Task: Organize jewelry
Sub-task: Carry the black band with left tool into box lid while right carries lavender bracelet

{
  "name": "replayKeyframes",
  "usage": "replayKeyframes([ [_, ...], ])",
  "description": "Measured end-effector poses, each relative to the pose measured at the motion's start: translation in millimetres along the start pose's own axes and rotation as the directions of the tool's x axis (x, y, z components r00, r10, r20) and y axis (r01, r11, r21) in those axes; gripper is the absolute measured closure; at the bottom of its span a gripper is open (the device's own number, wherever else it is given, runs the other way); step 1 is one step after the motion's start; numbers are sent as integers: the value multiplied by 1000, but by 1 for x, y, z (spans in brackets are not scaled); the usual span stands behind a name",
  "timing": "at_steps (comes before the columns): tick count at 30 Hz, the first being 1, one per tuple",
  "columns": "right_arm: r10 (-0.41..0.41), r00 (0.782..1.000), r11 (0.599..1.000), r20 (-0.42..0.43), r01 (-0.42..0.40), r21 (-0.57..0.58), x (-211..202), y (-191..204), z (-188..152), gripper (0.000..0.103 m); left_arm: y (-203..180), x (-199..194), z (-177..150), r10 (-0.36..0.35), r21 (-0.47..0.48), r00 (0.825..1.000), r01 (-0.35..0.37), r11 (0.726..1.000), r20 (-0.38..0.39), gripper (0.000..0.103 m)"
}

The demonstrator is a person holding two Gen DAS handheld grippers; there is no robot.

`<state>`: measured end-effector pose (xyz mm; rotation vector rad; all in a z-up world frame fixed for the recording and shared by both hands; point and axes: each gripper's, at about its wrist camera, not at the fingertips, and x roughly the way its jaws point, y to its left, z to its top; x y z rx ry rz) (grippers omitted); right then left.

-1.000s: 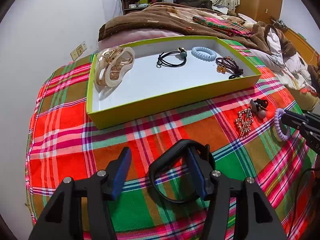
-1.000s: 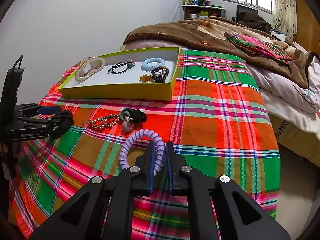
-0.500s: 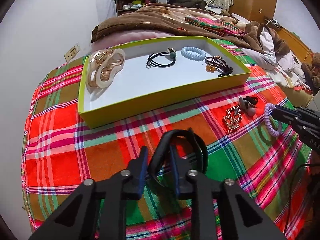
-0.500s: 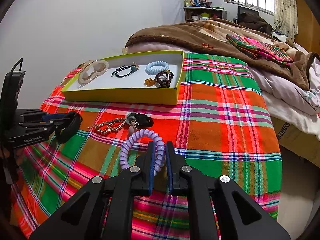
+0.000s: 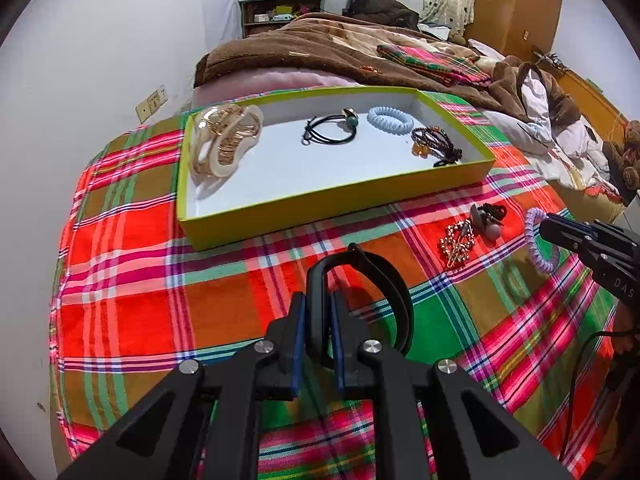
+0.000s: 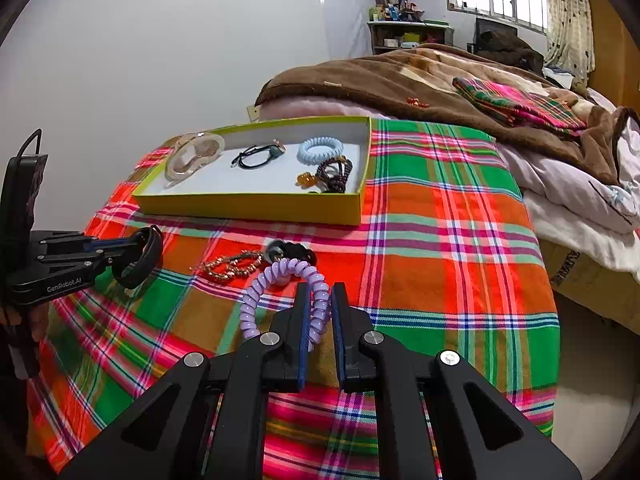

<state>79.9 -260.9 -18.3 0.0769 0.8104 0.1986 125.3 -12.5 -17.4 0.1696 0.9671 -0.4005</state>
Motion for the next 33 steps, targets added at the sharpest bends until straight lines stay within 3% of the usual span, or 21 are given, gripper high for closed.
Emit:
replayKeyframes([
  [9,16,999,1000,37,-15,-26,-7,12,21,92,11,-16,6,13,-30,999,-12,999,34,90],
  [18,60,996,997,62,-56,-61,3,32,63,92,24,-26,23,38,-59,997,-33,998,73,90],
  [33,86,996,994,-3,-86,-68,77,55,138,92,39,-6,65,29,-98,995,-20,995,92,90],
])
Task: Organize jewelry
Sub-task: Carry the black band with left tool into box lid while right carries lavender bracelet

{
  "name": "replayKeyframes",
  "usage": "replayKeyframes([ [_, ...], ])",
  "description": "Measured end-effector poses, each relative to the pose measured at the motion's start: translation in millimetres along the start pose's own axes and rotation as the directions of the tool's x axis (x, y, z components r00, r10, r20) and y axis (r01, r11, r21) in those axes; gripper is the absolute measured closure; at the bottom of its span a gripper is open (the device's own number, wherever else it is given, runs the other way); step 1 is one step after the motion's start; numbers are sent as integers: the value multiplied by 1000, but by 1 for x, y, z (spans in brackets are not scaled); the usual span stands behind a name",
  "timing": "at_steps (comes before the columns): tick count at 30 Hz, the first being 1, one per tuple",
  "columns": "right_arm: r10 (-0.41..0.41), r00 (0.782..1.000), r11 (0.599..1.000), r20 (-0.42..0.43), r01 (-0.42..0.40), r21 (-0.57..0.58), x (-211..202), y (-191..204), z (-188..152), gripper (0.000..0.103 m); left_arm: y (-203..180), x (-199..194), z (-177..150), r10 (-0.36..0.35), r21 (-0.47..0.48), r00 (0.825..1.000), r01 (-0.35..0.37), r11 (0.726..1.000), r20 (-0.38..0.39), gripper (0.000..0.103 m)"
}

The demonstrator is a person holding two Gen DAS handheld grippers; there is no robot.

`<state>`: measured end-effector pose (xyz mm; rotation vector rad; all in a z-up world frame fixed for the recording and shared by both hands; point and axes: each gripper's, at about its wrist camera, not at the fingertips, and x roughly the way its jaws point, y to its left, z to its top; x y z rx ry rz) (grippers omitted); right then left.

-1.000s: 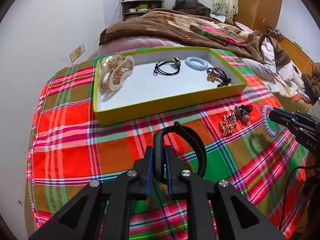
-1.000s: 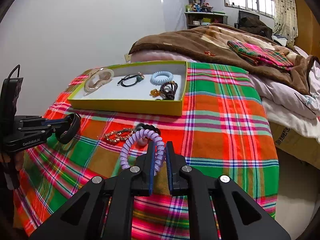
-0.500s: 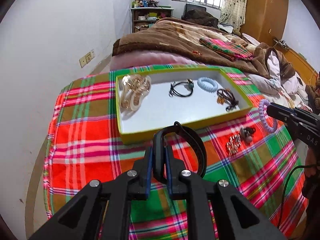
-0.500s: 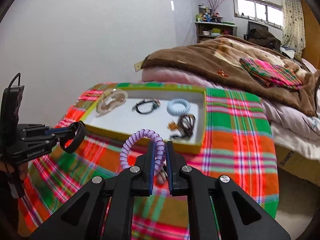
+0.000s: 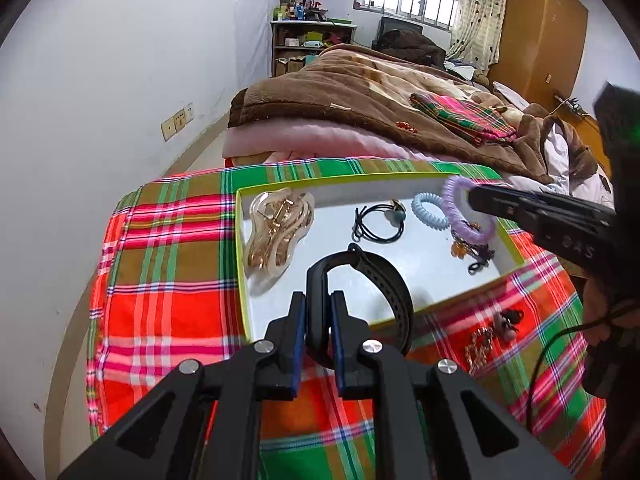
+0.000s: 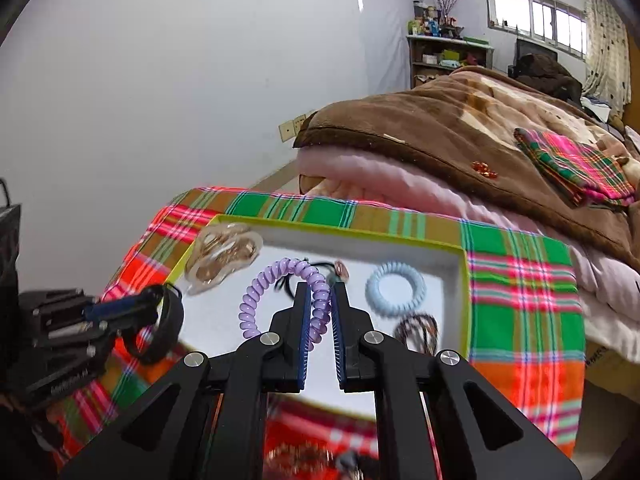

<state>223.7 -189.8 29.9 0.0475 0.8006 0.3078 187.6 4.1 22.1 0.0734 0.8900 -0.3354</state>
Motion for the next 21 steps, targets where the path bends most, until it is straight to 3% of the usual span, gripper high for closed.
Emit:
replayKeyframes([
  [8,-7,997,1000,-76,7,6,51,1,20,92,5,26,8,-3,-37,1000,2,999,-29,90],
  [21,-11,988,999,-153,7,-32,100,13,33,92,11,53,9,0,-57,998,-4,998,-70,90],
])
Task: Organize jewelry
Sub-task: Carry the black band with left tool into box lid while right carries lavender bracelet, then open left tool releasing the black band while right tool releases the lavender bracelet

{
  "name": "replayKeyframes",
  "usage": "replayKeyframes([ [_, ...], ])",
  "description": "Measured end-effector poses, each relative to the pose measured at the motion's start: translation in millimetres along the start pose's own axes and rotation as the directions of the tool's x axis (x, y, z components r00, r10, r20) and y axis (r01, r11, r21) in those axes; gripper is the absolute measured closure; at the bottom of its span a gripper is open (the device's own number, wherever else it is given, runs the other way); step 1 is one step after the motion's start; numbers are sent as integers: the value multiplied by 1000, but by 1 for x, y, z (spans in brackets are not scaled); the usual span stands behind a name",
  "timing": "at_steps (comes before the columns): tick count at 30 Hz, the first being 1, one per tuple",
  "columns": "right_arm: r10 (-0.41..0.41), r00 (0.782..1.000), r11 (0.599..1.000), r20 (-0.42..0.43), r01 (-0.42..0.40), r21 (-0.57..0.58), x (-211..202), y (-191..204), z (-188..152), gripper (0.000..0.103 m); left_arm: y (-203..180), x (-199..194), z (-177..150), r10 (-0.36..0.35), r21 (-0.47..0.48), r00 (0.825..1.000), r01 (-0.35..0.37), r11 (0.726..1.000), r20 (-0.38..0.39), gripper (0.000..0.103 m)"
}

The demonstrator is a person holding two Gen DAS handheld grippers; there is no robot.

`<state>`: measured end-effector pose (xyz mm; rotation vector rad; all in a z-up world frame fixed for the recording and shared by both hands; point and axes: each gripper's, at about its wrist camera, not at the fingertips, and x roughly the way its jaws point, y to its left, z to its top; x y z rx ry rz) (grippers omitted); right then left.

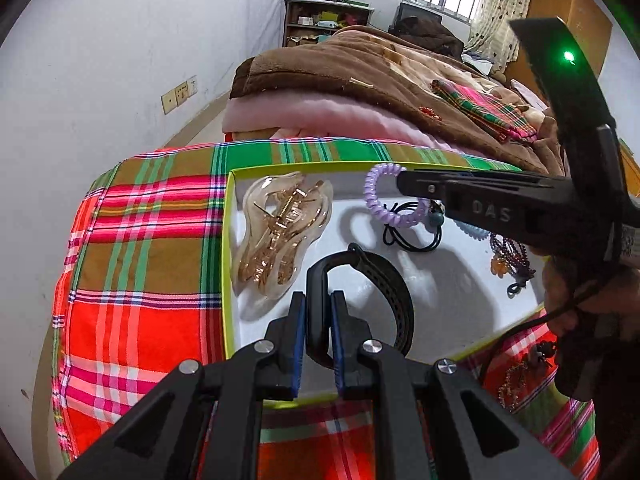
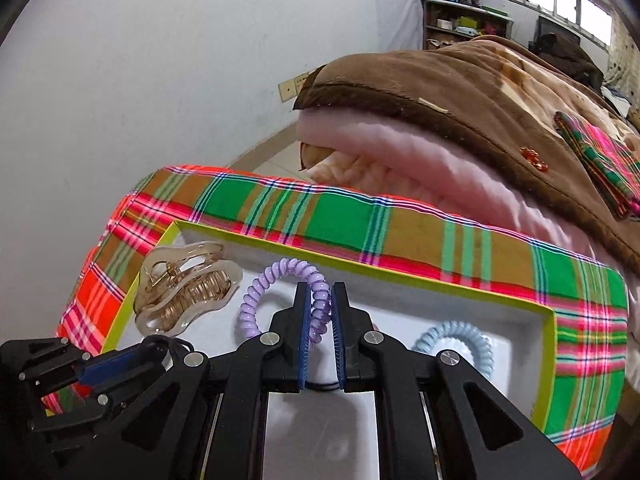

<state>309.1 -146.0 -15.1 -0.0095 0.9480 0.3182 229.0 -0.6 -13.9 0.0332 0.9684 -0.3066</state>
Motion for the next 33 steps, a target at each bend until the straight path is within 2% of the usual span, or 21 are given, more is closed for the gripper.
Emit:
replayKeyframes([
  [11,0,999,1000,-42,-1,-26,19,9,2,92,4,13,-3,10,-7,999,-10,1000,-41,90],
  [33,-17,998,999,-59,15,-32,26,11,2,91,6,12,-4,9,-18,999,-10,1000,-41,88],
])
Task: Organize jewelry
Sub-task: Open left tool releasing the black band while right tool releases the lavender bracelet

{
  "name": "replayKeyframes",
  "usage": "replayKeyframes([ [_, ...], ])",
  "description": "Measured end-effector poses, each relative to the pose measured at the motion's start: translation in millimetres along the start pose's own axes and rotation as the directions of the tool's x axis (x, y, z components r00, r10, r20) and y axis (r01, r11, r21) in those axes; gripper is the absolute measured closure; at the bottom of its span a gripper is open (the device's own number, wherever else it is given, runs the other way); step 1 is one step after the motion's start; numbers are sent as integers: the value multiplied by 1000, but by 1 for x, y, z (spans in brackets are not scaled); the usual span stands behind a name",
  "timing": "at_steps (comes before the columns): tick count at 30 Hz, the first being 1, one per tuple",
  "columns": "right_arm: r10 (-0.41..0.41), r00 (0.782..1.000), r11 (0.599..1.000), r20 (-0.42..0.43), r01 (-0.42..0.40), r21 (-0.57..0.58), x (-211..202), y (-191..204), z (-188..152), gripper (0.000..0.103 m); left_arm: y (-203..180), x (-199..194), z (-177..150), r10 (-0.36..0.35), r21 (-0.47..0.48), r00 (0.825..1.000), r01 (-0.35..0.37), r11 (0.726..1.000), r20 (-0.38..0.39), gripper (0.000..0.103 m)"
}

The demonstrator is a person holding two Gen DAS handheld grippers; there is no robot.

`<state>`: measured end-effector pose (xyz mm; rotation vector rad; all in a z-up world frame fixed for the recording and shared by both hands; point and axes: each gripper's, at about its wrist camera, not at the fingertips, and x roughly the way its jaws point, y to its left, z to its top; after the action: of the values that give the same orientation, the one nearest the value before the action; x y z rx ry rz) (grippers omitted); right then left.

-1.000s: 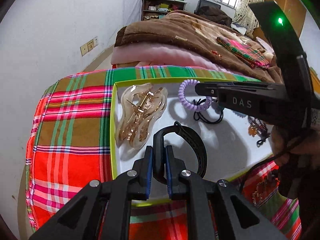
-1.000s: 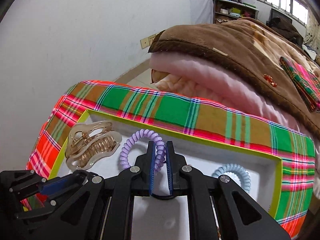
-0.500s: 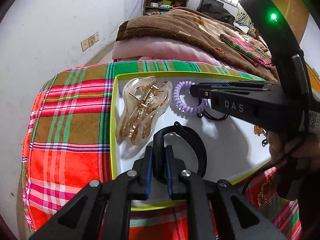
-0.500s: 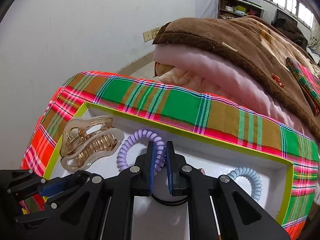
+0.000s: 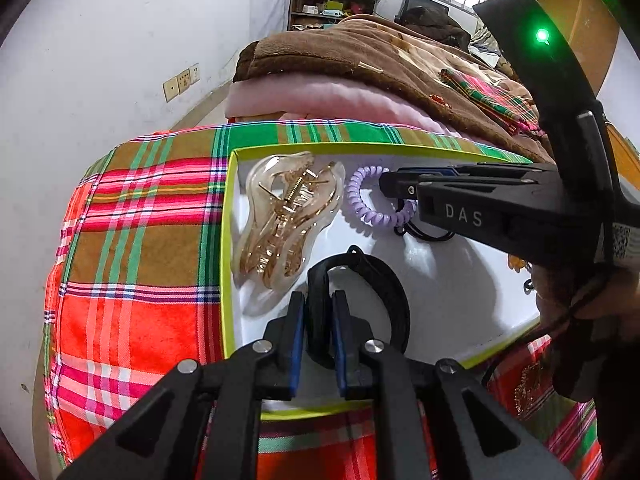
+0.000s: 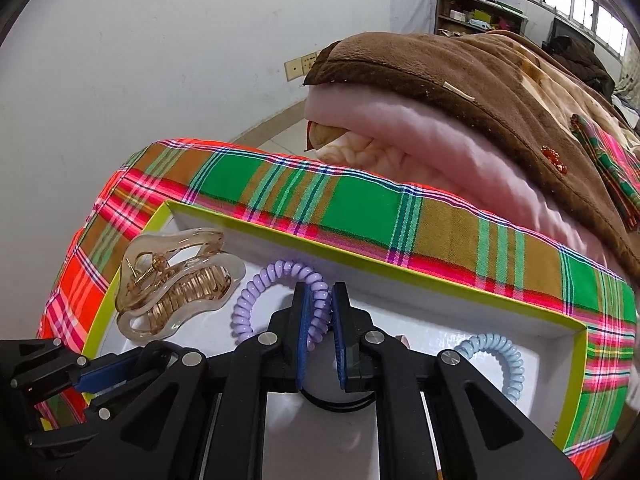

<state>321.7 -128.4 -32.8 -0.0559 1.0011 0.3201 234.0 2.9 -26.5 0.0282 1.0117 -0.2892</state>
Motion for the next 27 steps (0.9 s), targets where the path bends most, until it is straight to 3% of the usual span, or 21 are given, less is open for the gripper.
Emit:
replayKeyframes([
  [10,-3,1000,1000,17,3,4,-6,-2,0,86,-2,-1,2,0,-4,1000,0,1000,0,79],
  [13,-3,1000,1000,26,3,6,-10,-3,0,79,-3,-2,2,-1,-6,1000,1,1000,4,74],
  [17,-1,999,1000,40,1,16,-16,-5,-1,79,-6,-5,2,-5,-1,1000,5,1000,9,64],
  [27,5,996,1000,88,-7,28,-43,-6,-10,78,-8,-22,-2,-1,-10,999,1,1000,41,53],
])
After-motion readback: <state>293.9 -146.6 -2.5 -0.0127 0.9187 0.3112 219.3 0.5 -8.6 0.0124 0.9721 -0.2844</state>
